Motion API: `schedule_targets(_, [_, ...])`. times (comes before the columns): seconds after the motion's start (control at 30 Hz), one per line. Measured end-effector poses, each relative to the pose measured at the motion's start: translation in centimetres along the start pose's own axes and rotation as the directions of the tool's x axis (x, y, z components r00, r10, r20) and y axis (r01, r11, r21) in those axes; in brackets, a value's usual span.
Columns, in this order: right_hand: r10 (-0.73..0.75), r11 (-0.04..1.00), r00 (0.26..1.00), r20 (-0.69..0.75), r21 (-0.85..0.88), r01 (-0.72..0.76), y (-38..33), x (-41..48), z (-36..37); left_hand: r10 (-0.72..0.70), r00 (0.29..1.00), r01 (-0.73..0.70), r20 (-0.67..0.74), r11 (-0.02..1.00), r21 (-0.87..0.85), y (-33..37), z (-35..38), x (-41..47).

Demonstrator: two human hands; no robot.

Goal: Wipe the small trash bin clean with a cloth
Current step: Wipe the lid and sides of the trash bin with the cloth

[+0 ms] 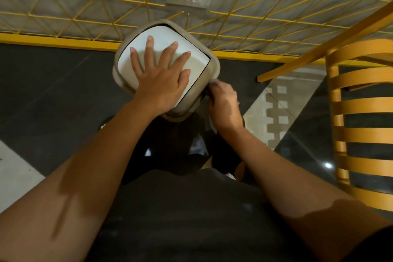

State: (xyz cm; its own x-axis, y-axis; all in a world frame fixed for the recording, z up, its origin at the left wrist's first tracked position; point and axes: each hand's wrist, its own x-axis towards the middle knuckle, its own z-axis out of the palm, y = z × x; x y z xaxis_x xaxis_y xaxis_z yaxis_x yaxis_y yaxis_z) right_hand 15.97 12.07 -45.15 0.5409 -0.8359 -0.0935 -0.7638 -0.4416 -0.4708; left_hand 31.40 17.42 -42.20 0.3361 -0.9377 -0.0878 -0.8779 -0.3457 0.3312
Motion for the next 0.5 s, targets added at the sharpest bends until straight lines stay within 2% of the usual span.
schedule_targets(0.13, [-0.225, 0.97, 0.974, 0.033, -0.085, 0.227, -1.7, -4.1, 1.2, 0.006, 1.0, -0.006, -0.004, 1.0, 0.004, 0.0, -0.1, -0.1])
schedule_targets(0.23, [-0.304, 0.948, 0.951, 0.054, -0.083, 0.308, -1.9, -4.7, 0.9, 0.014, 1.0, -0.014, -0.004, 1.0, 0.003, -0.1, -0.2, -0.1])
schedule_targets(0.3, [-0.258, 0.964, 0.966, 0.034, -0.061, 0.259, -1.3, -3.7, 0.1, 0.016, 1.0, -0.016, -0.002, 1.0, -0.005, -0.2, -0.3, -0.1])
schedule_targets(0.4, [-0.078, 0.997, 0.996, -0.046, 0.007, 0.078, -0.3, -1.2, -1.0, 0.014, 1.0, -0.014, -0.002, 1.0, -0.003, -0.2, -0.2, -0.2])
schedule_targets(0.5, [-0.025, 0.999, 0.999, -0.02, -0.037, 0.024, -0.3, 0.0, -0.5, 0.013, 1.0, -0.013, -0.001, 1.0, -0.002, -0.2, -0.2, -0.1])
